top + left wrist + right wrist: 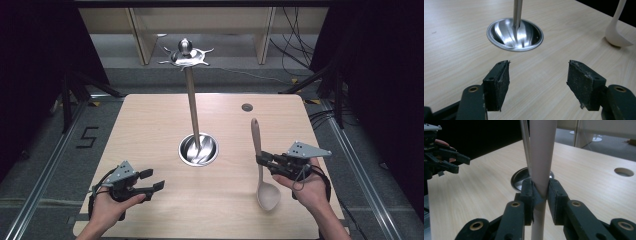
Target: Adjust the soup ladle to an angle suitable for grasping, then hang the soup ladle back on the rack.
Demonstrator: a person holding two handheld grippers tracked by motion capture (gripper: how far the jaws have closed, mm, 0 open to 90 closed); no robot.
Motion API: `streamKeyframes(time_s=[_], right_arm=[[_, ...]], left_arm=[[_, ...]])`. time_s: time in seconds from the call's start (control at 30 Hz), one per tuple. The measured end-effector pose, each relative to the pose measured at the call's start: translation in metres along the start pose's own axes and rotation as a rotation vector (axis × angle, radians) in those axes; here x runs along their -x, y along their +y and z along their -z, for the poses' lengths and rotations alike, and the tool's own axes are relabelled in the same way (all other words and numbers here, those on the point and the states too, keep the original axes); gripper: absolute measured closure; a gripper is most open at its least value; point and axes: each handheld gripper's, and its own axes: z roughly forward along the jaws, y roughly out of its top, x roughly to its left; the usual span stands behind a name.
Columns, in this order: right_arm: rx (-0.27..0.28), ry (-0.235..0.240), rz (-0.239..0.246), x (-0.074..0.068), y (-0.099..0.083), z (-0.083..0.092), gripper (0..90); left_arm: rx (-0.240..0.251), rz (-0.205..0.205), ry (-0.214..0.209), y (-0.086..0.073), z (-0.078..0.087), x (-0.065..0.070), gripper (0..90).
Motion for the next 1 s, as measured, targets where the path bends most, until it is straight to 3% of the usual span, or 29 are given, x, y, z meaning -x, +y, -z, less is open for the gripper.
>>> streamKeyframes(time_s=[0.03, 0.1, 0.13, 0.17, 0.2, 0.23, 0.27, 0.3, 0.33, 0.37, 0.43, 0.47, 0.5, 0.57, 0.6, 0.67, 0.77, 0.8, 0.83, 0.9, 0.93, 1.0], right_arm=[[0.013, -0.012, 0.012, 0.0, 0.001, 0.0, 76.4], [0.013, -0.024, 0.022, 0.0, 0.003, 0.001, 76.4], [0.022, -0.025, 0.0, -0.003, 0.004, 0.001, 76.4], [0.034, -0.031, 0.028, -0.002, 0.006, 0.0, 76.4], [0.028, -0.036, 0.017, -0.005, 0.007, 0.001, 76.4], [0.047, -0.041, 0.038, -0.005, 0.009, 0.001, 76.4], [0.044, -0.037, 0.021, -0.008, 0.011, 0.001, 76.4], [0.067, -0.041, 0.058, -0.007, 0.013, 0.0, 76.4], [0.072, -0.05, 0.06, -0.009, 0.015, 0.0, 76.4], [0.064, -0.039, 0.038, -0.012, 0.017, -0.001, 76.4], [0.057, -0.04, 0.038, -0.016, 0.02, -0.002, 76.4], [0.075, -0.025, 0.067, -0.015, 0.022, -0.005, 76.4], [0.069, -0.04, 0.047, -0.018, 0.023, -0.006, 76.4], [0.06, -0.038, 0.054, -0.02, 0.026, -0.009, 76.4], [0.084, -0.045, 0.081, -0.019, 0.028, -0.011, 76.4], [0.072, -0.04, 0.045, -0.025, 0.031, -0.012, 76.4], [0.077, -0.055, 0.07, -0.028, 0.036, -0.015, 76.3], [0.084, -0.055, 0.057, -0.03, 0.037, -0.016, 76.3], [0.087, -0.079, 0.066, -0.032, 0.038, -0.016, 76.4], [0.087, -0.084, 0.065, -0.035, 0.039, -0.018, 76.3], [0.086, -0.08, 0.041, -0.038, 0.039, -0.02, 76.3], [0.091, -0.095, 0.058, -0.039, 0.04, -0.021, 76.3]], left_arm=[[0.008, -0.014, -0.005, 0.001, 0.0, -0.001, 33.0], [0.03, -0.001, 0.002, 0.004, 0.0, 0.0, 32.0], [0.041, 0.0, 0.01, 0.006, 0.001, 0.001, 31.7], [0.041, 0.0, 0.01, 0.006, 0.001, 0.001, 31.4], [0.051, -0.001, 0.008, 0.007, 0.001, 0.001, 31.0], [0.072, -0.025, 0.016, 0.011, 0.003, 0.0, 30.8], [0.086, -0.011, 0.027, 0.013, 0.004, 0.002, 30.7], [0.095, -0.021, 0.022, 0.015, 0.005, 0.002, 30.9], [0.105, -0.029, 0.021, 0.017, 0.006, 0.003, 31.2], [0.116, -0.042, 0.018, 0.02, 0.008, 0.004, 31.6], [0.141, -0.041, 0.012, 0.027, 0.01, 0.007, 32.8], [0.141, -0.041, 0.012, 0.027, 0.01, 0.007, 33.8], [0.163, -0.054, 0.007, 0.036, 0.012, 0.011, 34.9], [0.18, -0.072, 0.004, 0.046, 0.012, 0.017, 38.5], [0.184, -0.084, 0.0, 0.051, 0.011, 0.021, 40.2], [0.201, -0.101, -0.022, 0.062, 0.009, 0.029, 42.2], [0.232, -0.132, -0.043, 0.08, 0.002, 0.043, 44.7], [0.242, -0.137, -0.054, 0.086, -0.001, 0.047, 45.4], [0.242, -0.137, -0.054, 0.086, -0.001, 0.047, 46.0], [0.253, -0.169, -0.079, 0.102, -0.011, 0.058, 47.2], [0.247, -0.177, -0.081, 0.106, -0.015, 0.062, 48.2], [0.244, -0.179, -0.087, 0.11, -0.019, 0.066, 51.4]])
